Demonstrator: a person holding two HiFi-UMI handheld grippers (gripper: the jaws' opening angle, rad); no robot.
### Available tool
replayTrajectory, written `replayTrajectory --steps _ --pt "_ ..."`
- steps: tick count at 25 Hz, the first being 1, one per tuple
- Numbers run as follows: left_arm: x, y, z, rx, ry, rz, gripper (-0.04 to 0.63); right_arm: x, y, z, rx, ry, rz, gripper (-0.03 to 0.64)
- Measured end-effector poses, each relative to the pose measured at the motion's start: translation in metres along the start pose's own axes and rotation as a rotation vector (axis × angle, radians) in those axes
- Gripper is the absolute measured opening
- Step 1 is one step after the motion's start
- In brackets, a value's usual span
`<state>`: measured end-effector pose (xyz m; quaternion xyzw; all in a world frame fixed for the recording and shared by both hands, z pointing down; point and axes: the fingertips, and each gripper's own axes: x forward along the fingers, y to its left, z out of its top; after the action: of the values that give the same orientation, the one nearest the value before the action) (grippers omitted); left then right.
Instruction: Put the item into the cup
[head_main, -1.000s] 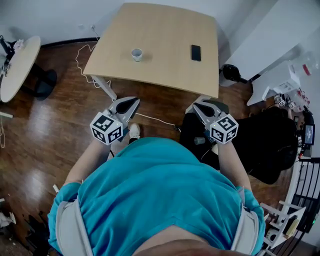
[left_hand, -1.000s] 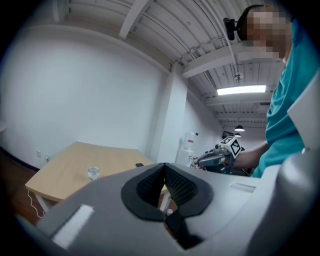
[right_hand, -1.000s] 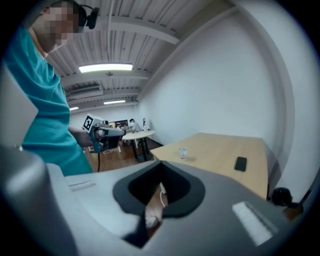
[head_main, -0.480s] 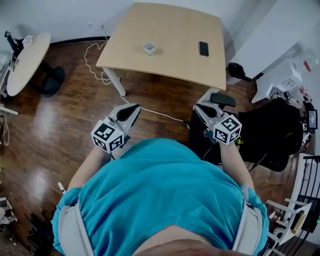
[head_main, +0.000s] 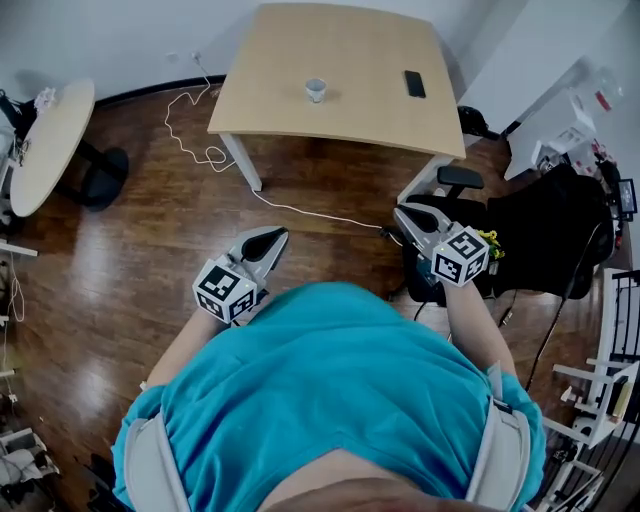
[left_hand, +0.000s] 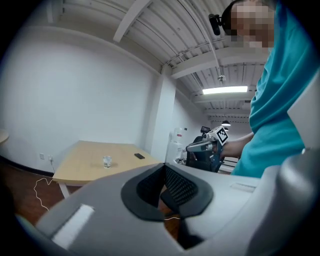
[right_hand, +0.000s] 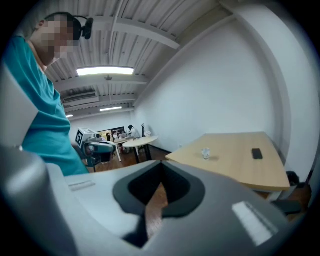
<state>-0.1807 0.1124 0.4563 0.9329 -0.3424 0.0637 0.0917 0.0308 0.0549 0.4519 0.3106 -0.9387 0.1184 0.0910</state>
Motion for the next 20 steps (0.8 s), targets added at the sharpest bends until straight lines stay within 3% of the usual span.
replayTrajectory --steps 4,10,14,20 --pt "0.014 -0.01 0.011 0.0 -0.039 0.007 0.005 -0.017 -0.001 0.006 0.011 -0.041 0.014 0.002" --pt "0.052 -0.042 0.015 -0.052 -0.072 0.028 0.005 -0.056 -0.026 -0.01 0.154 -0.087 0.004 0.0" --pt "0.072 -0.054 0.018 -0.032 -0.066 0.025 0.005 -0.071 -0.036 -0.018 0.147 -0.081 -0.006 0.0" --pt "0.074 -0.061 0.014 -0.063 -0.069 0.043 0.005 -0.075 -0.04 -0.016 0.129 -0.09 0.008 0.0"
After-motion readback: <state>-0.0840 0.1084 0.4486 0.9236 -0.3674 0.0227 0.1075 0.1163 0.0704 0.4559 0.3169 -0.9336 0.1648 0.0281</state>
